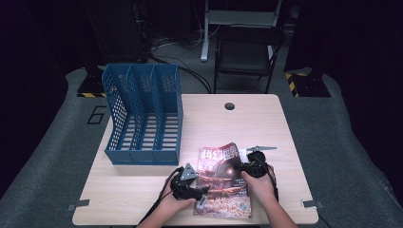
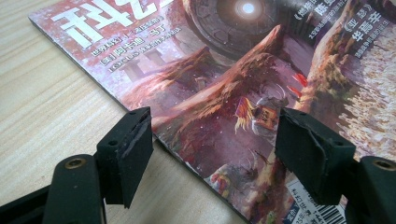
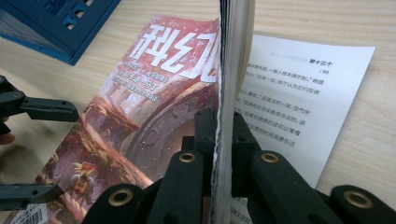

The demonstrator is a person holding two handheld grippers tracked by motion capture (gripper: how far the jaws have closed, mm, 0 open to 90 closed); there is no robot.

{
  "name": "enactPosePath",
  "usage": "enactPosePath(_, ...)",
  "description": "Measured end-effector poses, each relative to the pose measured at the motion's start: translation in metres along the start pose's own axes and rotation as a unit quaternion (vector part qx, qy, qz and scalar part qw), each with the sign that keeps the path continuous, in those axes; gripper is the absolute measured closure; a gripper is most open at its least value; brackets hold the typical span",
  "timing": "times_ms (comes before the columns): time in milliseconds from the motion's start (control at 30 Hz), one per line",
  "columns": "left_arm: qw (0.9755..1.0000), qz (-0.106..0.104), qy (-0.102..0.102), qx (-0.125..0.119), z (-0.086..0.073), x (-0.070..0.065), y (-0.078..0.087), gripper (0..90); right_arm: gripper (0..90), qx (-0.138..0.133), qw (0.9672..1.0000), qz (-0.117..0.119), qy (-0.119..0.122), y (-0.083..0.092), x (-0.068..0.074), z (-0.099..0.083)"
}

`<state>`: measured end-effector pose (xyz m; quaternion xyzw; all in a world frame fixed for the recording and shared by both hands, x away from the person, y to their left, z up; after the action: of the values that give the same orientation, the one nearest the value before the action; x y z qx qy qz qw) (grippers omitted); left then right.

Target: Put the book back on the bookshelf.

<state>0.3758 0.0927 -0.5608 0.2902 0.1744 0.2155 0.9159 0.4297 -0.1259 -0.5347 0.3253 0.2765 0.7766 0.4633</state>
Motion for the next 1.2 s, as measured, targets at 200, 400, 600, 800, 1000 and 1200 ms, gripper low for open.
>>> enactPosePath(200,0.9999,0.000,0.004,0.012,0.002,0.001,0.001,27.6,86.2,-0.018,0.9998,0.001,0.004,0.005,0.004,0.000)
enactPosePath(400,0.9999,0.003,0.006,0.014,0.003,0.002,0.000,27.6,86.2,-0.038,0.9992,0.005,0.005,0.011,0.008,0.002)
enactPosePath(600,0.9997,-0.010,0.016,0.018,0.004,0.002,0.001,27.5,86.2,-0.046,0.9989,0.009,0.004,0.015,0.012,0.003)
enactPosePath(800,0.9994,-0.014,0.025,0.022,0.006,0.005,0.001,26.6,86.2,-0.057,0.9982,0.010,0.011,0.018,0.015,0.004)
enactPosePath(1000,0.9991,-0.018,0.029,0.025,0.007,0.006,0.001,23.2,86.2,-0.064,0.9978,0.012,0.014,0.023,0.020,0.005)
enactPosePath(1200,0.9986,-0.023,0.039,0.029,0.008,0.009,0.002,21.8,86.2,-0.079,0.9966,0.019,0.013,0.030,0.023,0.007)
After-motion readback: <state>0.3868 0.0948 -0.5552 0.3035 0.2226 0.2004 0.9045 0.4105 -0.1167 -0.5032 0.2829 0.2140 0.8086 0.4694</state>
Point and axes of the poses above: each handheld gripper's, and its own axes: y roughly backward along the jaws, z roughly out of its top, x roughly to its left, the point moved 5 cm from there along -y, roughly forward along the jaws, and after that the axes turned 9 degrees about -z, right-handed, at the moved point
